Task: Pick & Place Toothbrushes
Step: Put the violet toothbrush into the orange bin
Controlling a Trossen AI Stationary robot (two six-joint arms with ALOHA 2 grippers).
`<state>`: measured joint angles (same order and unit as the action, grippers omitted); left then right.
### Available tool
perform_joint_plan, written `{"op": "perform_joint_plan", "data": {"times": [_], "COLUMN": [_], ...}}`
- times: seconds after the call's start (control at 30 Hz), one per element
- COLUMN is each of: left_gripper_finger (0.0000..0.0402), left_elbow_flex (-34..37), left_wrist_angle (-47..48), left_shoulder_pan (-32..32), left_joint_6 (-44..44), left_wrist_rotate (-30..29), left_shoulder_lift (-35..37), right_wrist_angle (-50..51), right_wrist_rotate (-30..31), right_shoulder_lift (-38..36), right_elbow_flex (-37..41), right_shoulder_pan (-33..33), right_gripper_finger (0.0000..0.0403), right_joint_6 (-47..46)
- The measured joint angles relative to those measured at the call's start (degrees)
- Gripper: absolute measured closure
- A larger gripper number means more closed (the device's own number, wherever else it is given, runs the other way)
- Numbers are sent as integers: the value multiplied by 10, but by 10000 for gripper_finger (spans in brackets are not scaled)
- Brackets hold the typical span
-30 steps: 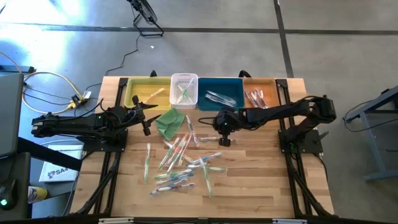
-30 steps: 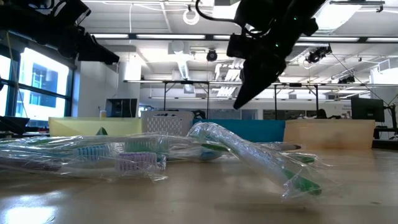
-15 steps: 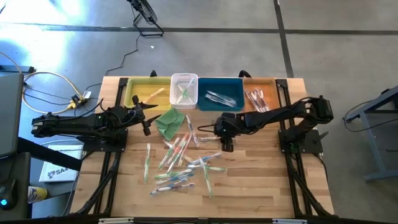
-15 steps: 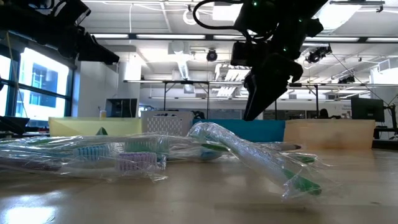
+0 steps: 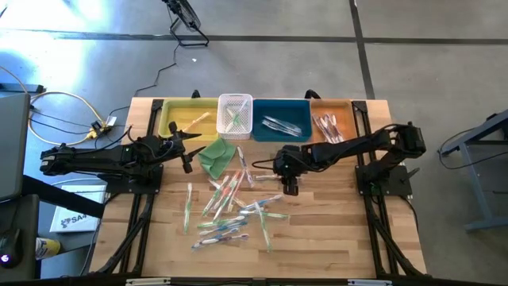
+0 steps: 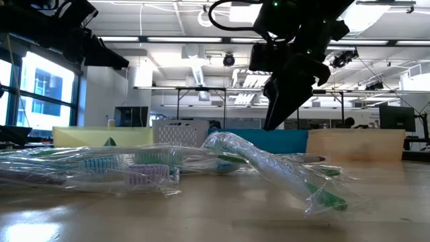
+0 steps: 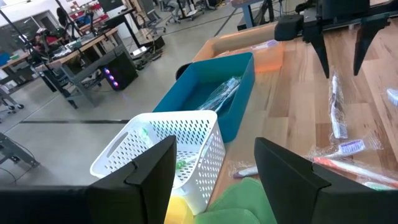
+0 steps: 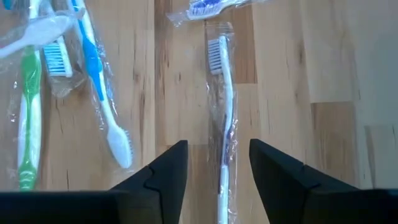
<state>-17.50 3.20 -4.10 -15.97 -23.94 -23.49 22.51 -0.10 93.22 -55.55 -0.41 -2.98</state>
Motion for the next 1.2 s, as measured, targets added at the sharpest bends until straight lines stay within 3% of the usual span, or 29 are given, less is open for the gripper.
{"op": "perform_joint_plan", "data": {"times": [0.87, 1.0, 1.2], "left_gripper_finger": [190, 190, 190], "left_elbow_flex": [0, 0, 0], "left_wrist_angle": [11, 12, 13], "left_shoulder_pan": [0, 0, 0], "left_joint_6": [0, 0, 0], "left_wrist_rotate": [2, 2, 2], "left_shoulder_lift": [0, 0, 0], "right_wrist_angle": [-49, -51, -53], "right_wrist_rotate": [-12, -7, 3], "right_shoulder_lift": [81, 78, 78], "right_elbow_flex": [36, 37, 37], "right_shoulder_pan": [-19, -20, -20], "right_gripper_finger": [239, 260, 333], "right_joint_6": [-9, -9, -8]}}
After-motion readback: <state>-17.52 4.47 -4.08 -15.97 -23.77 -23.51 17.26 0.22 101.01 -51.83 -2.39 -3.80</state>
